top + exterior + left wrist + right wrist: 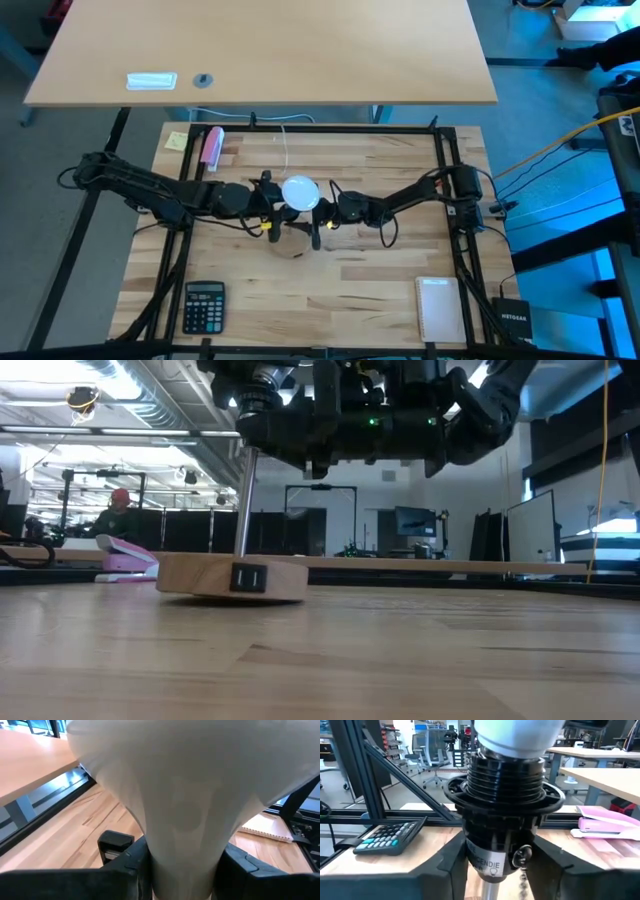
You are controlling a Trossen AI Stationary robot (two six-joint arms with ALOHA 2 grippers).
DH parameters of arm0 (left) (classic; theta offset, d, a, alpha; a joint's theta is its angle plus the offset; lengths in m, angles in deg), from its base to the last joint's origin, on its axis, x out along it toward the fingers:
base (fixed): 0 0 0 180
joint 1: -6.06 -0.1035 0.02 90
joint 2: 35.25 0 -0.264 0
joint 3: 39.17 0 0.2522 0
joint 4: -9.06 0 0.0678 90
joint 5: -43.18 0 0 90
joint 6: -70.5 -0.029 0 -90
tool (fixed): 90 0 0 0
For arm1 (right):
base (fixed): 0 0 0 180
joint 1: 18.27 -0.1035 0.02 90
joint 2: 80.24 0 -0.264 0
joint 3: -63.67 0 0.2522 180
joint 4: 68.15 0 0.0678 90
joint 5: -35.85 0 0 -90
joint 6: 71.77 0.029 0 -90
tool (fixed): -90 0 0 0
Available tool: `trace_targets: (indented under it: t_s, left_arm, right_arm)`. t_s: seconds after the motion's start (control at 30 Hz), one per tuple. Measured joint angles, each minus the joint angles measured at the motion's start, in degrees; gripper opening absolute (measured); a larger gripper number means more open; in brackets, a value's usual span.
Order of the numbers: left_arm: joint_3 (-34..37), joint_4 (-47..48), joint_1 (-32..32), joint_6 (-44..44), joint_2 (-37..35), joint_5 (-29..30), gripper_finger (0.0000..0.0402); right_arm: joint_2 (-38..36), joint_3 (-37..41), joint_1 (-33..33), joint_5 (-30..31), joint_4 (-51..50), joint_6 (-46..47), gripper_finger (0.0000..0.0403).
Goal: Screw lightbulb
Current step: Insert the lightbulb into the desk lamp
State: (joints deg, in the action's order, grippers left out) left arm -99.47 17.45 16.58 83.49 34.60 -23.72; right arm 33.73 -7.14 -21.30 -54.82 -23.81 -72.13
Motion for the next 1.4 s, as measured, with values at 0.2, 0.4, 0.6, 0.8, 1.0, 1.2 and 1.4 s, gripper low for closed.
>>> trace_targets:
  t_s: [0.2,0.4,0.6,0.8,1.0,1.2,1.4]
  left_arm:
    - [0.08,-1.17,-0.02,0.11,0.05,3.75,0.0136]
    - [0.15,-5.09,0.34,-1.46,0.15,10.42,0.0136]
    - [0.15,-8.68,1.53,-4.52,1.44,19.25,0.0136]
    - [0.07,-11.4,1.49,-5.55,4.75,24.94,0.0136]
    - [0.07,-16.62,1.71,-7.01,6.56,26.14,0.0136]
    - [0.58,-16.96,2.83,-5.63,6.56,27.35,0.0136]
    - [1.96,-17.68,4.16,-5.75,6.53,28.41,0.0136]
  right_arm:
    - [0.09,0.04,-0.82,7.74,0.59,-3.25,0.0153]
    - [0.09,-0.92,-1.07,14.95,1.11,-4.73,0.0153]
    - [0.09,-1.03,-1.07,19.21,1.86,-1.77,0.0153]
    - [0.11,-1.03,-0.98,19.6,1.23,1.57,0.0153]
    - [0.11,-1.03,-0.99,20.16,2.3,1.53,0.0153]
    - [0.11,-1.03,-1.07,19.6,2.76,1.5,0.0153]
    - [0.15,-1.03,-1.09,18.95,2.46,1.4,0.0153]
